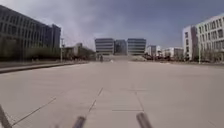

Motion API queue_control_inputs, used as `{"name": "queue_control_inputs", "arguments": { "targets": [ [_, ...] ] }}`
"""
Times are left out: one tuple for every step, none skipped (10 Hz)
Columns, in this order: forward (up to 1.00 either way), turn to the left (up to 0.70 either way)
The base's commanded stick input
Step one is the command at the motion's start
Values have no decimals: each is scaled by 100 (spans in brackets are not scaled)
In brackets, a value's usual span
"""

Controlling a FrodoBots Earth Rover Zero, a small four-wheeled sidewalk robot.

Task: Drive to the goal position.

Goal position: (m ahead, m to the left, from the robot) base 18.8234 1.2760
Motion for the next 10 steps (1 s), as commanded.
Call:
{"name": "queue_control_inputs", "arguments": {
  "targets": [
    [100, 0],
    [100, 0],
    [100, 0],
    [100, 0],
    [100, 0],
    [100, 0],
    [100, 0],
    [100, 0],
    [100, 0],
    [100, 0]
  ]
}}
